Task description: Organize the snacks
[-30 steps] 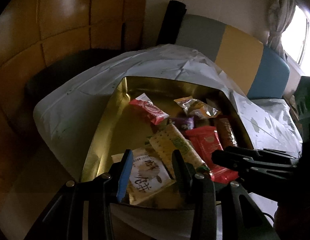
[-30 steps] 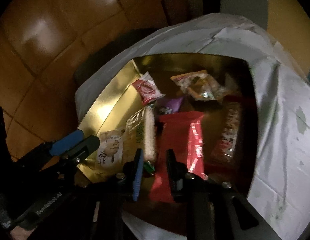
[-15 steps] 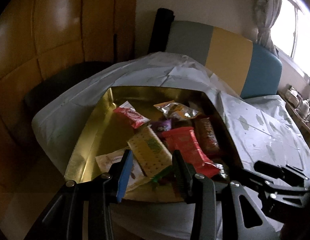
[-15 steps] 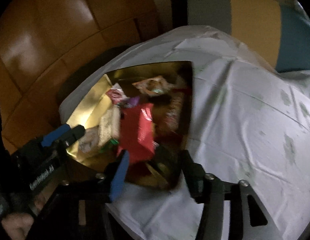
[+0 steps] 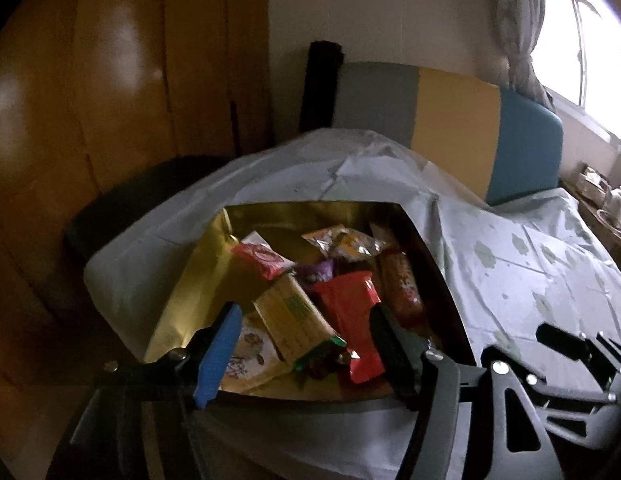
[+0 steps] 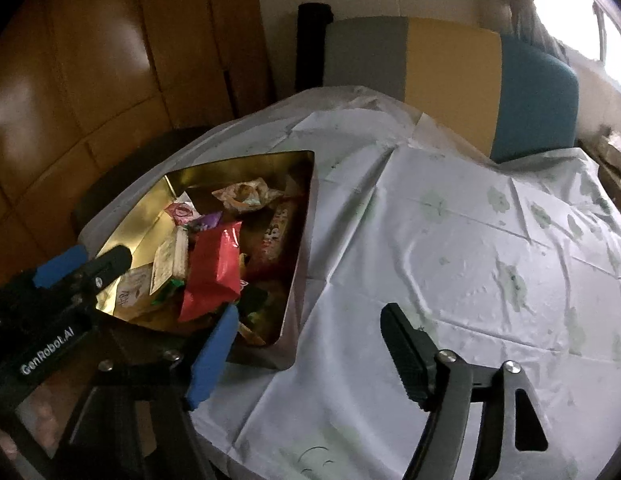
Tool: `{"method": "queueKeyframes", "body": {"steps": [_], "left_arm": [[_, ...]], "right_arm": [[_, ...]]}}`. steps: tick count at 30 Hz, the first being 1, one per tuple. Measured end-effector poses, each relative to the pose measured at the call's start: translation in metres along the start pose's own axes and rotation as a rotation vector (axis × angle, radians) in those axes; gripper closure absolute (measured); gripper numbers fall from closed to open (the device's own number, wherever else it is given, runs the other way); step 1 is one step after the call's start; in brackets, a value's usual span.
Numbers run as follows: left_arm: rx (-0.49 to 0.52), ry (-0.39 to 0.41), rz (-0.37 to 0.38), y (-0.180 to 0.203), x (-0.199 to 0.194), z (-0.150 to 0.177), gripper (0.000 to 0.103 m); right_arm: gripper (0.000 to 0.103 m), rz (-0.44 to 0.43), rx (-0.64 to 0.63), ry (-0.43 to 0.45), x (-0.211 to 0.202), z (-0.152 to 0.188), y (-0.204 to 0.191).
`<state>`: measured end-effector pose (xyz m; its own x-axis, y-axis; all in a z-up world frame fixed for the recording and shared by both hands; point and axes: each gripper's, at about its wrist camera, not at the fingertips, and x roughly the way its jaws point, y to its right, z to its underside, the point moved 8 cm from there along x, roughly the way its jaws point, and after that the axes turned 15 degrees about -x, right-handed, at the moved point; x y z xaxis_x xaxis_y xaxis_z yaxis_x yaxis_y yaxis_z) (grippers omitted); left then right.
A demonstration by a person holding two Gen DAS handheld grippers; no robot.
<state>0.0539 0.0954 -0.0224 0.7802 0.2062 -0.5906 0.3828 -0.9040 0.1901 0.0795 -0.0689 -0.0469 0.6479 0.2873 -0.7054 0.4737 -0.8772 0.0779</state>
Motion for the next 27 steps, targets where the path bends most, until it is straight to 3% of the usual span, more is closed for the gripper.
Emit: {"method": "queueKeyframes", "body": {"steps": [5, 11, 27], "left_arm": [[0.024, 0.061, -0.032, 0.0017, -0.0079, -0.0045, 0.036], [0.022, 0.016, -0.029, 0.0023, -0.0016, 0.001, 0.036], [0.014, 0.027, -0.031, 0.0, -0.0003, 0.0013, 0.036]], "right_arm": [[0.028, 0.01, -0.002, 0.003, -0.0009, 0.0026, -0.0027], [0.024, 0.022, 0.013, 0.014, -0.0036, 0.0025, 0.0004], [0.023, 0.028, 0.01, 0.013, -0.0026, 0.0026, -0.0003]]}}
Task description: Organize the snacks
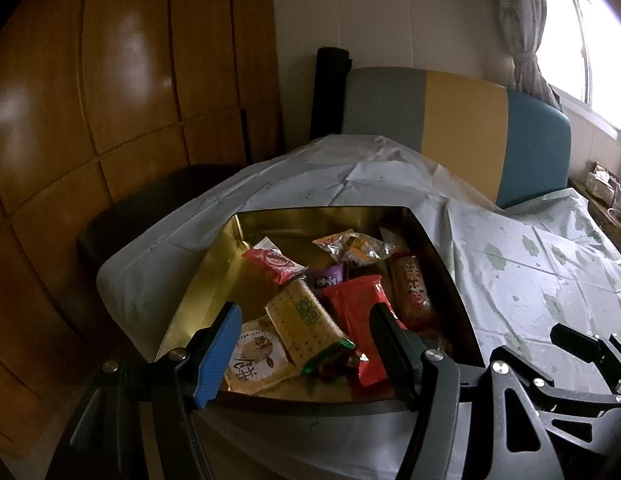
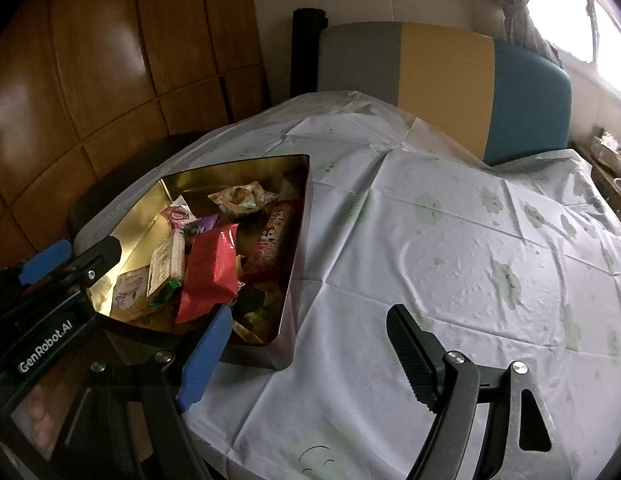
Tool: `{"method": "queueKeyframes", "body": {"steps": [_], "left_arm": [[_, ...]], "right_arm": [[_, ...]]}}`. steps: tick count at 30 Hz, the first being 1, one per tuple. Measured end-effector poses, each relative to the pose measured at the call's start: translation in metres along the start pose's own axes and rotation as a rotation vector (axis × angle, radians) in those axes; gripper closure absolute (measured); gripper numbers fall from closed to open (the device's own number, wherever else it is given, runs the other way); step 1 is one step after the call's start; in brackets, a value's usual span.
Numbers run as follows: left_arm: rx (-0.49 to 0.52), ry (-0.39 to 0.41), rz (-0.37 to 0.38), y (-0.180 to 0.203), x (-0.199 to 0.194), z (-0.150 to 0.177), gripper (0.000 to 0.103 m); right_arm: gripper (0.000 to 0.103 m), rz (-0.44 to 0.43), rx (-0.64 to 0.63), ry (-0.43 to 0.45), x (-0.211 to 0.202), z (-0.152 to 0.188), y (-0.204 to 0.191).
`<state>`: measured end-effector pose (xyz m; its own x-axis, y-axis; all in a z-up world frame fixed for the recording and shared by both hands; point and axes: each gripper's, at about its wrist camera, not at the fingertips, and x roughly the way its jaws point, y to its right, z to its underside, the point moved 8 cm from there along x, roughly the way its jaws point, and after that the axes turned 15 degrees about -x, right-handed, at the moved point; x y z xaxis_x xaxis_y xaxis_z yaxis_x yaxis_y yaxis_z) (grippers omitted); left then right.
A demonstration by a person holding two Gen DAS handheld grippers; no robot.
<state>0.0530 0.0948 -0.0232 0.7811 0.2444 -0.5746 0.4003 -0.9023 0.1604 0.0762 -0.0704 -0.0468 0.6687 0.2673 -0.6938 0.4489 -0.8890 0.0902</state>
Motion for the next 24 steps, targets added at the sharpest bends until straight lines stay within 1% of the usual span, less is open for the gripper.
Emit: {"method": "queueKeyframes", "body": {"steps": [18, 24], "left_arm": [[-0.004, 0.0, -0.001, -0.0003, -0.0006, 0.0001, 0.036], [0.016, -0.012, 0.003, 0.0025, 0.0007, 0.0019, 0.036]], "right_arm": [[0.022, 0.004, -0.013, -0.003, 0.0012, -0.0002, -0.0016], [0.022, 0.002, -0.015, -0.005, 0.0022, 0.0003, -0.0026]]}}
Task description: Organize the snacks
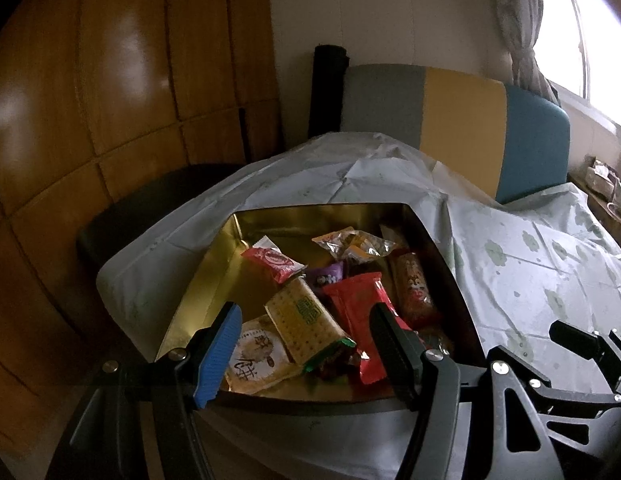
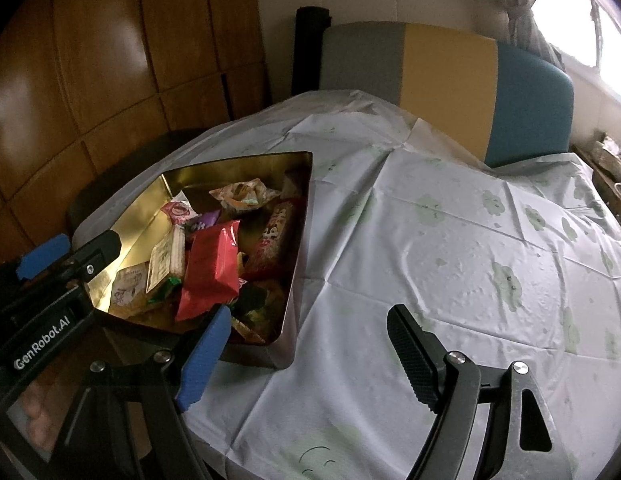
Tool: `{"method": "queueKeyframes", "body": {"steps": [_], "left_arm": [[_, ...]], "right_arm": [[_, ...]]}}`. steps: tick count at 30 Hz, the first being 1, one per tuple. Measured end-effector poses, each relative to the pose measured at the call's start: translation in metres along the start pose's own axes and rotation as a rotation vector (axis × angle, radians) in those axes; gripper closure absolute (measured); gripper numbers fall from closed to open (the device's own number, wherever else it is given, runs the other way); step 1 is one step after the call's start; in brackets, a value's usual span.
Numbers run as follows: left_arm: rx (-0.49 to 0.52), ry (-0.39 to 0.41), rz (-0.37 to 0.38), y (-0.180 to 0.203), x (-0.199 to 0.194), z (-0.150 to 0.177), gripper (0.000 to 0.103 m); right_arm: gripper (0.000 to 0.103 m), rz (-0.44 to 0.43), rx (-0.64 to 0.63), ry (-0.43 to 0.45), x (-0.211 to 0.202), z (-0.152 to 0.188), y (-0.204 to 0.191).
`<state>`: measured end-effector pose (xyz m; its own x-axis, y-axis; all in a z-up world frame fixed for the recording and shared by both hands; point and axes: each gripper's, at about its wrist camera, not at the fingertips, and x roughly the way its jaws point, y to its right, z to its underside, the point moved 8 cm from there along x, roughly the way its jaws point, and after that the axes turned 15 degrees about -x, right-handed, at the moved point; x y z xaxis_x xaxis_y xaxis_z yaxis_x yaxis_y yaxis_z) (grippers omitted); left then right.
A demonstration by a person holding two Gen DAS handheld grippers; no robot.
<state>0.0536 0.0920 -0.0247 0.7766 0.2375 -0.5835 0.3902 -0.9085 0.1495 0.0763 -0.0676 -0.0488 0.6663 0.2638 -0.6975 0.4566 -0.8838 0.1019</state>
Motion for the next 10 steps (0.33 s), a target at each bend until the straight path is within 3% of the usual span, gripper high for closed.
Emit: {"method": "queueKeyframes", "body": {"steps": [2, 5, 10], "left_arm": [[0.002, 0.009, 0.013, 0.001, -0.0008, -0.0007, 0.037], [0.002, 0.026, 0.018, 0.0009, -0.0016, -0.0024, 0.048], [-0.018, 0.007, 0.015, -0.003, 0.0028, -0.0036, 0.048]], "right_arm": [[0.022, -0.001, 0.0, -0.001, 0.0007, 0.0004, -0.0003], [0.022, -0.003, 0.004, -0.002, 0.001, 0.0011, 0.0005], [0.022, 0.001, 0.023, -0.006, 0.0001, 0.0037, 0.0096]]}}
